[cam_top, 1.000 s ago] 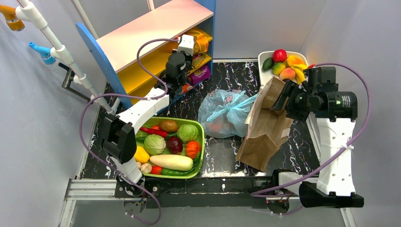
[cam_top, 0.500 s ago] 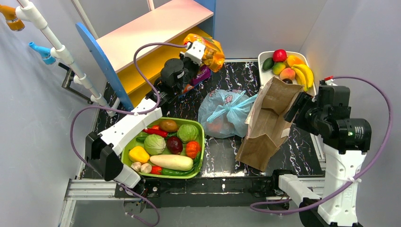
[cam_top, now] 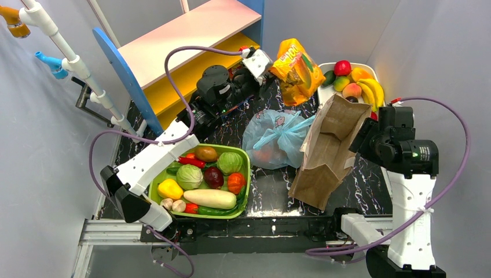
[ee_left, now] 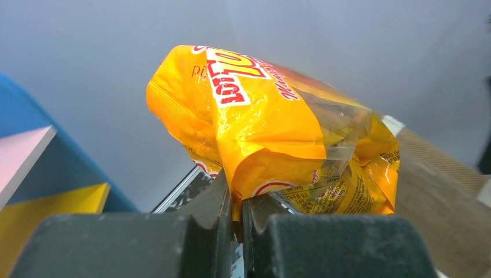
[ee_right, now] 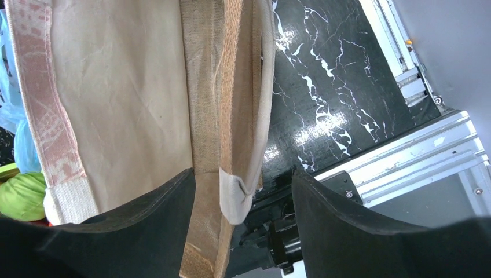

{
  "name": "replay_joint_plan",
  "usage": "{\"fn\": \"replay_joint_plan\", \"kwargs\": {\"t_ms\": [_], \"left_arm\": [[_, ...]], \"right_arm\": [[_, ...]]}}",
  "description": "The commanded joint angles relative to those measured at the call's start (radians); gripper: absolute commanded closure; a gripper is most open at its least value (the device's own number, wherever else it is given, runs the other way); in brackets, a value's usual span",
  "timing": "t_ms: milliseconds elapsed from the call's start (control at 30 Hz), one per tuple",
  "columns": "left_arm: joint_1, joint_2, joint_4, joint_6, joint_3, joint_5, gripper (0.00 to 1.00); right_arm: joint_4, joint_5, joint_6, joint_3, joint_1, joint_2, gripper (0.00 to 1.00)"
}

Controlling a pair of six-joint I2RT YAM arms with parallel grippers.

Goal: Place the food into the grocery bag and tie it

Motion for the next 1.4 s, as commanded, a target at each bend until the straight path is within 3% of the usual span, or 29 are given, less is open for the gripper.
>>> {"fn": "replay_joint_plan", "kwargs": {"t_ms": [0,133,300,400,533,800,1367], "left_arm": [[-0.041,-0.004,0.092,-0.057,0.091,0.106,1.00],[-0.101,0.021,0.090,-0.070,0.098,0.114,1.00],[-0.163,0.070,0.081,-0.069,0.110,0.080,1.00],[-0.190,0.108,0.070,-0.067,0.134,0.061,1.00],[-0.210,0.153,0.062,-0.065,0.148,0.051,1.00],[-0.265,0.225,0.015,0.001,0.165,-0.027,1.00],[-0.408,0.159,-0.113,0.219,-0.041,-0.088,1.00]], "right_arm": [[0.081,-0.010,0.022,-0.039,-0.002,0.001,0.33],[0.119,-0.071,0.032,-0.109,-0.003,-0.005,0.34],[0.134,-0.101,0.025,-0.171,-0.003,-0.005,0.47],[0.134,-0.090,0.017,-0.192,-0.003,-0.016,0.65],[0.131,-0.086,0.011,-0.205,-0.002,-0.032,0.99],[0.122,-0.107,0.009,-0.214,-0.002,-0.059,0.99],[0.143,-0.126,-0.001,-0.223,-0.003,-0.059,0.99]]}}
